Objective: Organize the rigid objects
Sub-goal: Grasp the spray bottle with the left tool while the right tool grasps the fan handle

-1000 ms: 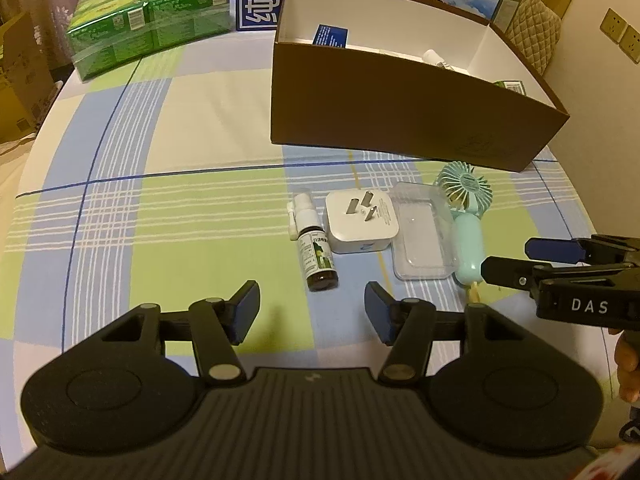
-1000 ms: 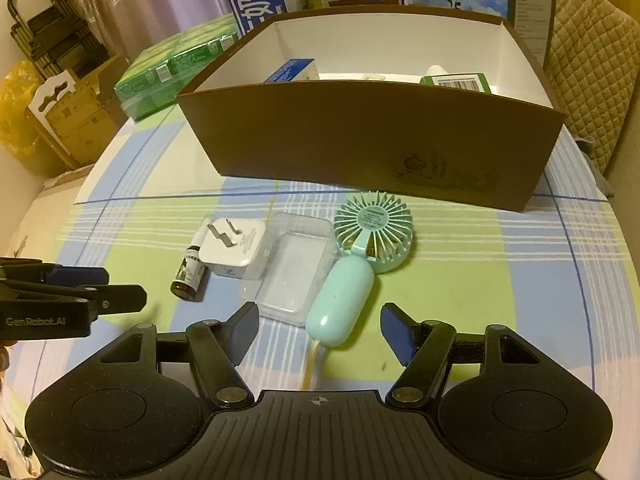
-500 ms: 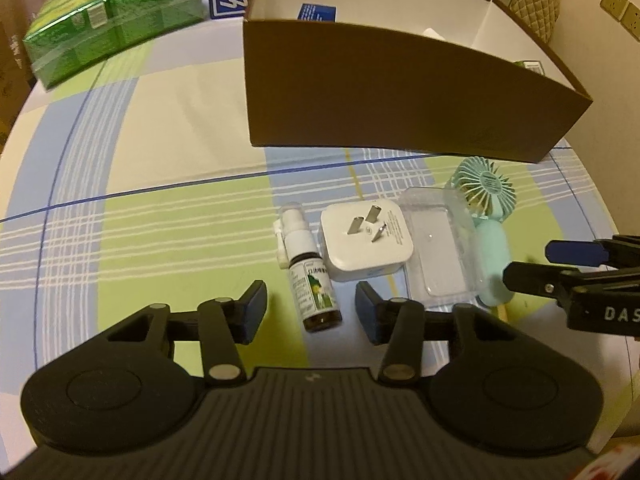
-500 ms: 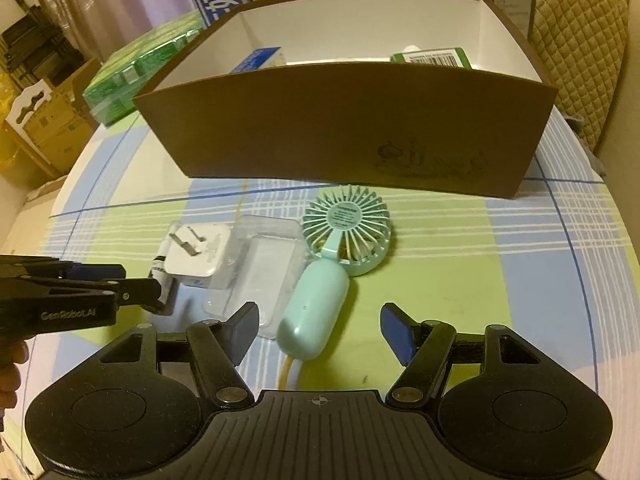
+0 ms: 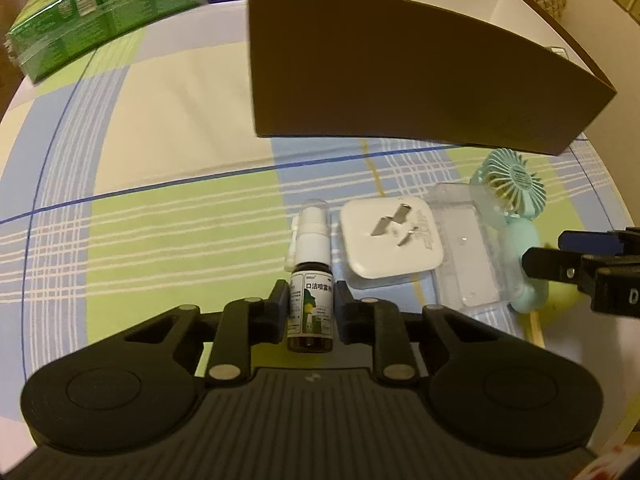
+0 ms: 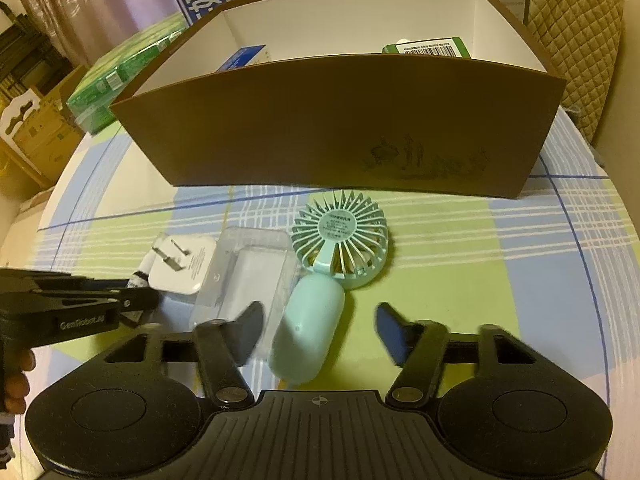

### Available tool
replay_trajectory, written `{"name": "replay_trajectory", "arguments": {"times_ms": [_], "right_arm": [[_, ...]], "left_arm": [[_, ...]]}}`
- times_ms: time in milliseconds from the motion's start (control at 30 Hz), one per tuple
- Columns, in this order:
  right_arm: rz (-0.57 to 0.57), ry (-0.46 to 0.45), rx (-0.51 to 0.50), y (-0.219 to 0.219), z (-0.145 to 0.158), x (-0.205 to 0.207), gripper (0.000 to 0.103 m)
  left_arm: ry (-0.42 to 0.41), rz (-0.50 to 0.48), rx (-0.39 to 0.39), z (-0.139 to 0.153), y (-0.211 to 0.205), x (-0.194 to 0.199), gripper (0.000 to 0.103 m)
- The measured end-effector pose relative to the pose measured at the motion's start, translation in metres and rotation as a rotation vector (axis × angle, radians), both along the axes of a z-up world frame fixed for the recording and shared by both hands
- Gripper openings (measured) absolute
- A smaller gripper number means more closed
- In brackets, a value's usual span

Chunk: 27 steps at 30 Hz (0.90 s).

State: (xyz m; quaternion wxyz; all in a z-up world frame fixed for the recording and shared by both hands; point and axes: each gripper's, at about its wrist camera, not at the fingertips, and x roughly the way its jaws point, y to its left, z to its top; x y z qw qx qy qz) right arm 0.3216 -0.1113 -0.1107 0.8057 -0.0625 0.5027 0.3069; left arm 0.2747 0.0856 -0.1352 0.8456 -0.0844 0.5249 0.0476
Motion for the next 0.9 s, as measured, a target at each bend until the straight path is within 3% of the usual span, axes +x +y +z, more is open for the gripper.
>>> {"name": "replay_trajectory", "arguments": {"times_ms": [133, 367, 467, 533, 900], "right_arm": [[-0.037, 0.029, 0.000, 0.004, -0.005, 0.006, 0.041], [-0.061, 0.038, -0.018, 0.014, -0.015, 0.014, 0.039], [-0.045, 0.011, -0.038, 0.020, -0.018, 0.015, 0.038], [-0.012, -0.013, -0.057, 0.022, -0.019, 0.013, 0.031], [0.064, -0.004, -0.080, -0.011, -0.018, 0.004, 0.031]], "left_arm": [[-0.003, 0.025, 0.009, 0.000, 0.009, -0.006, 0.020], [-0.001, 0.059, 0.012, 0.000, 0.020, -0.017, 0.020], [0.000, 0.060, 0.013, 0.000, 0.020, -0.017, 0.020], [0.001, 0.059, 0.016, 0.000, 0.019, -0.017, 0.020], [0.002, 0.048, -0.012, 0.000, 0.013, -0.032, 0.019]]}}
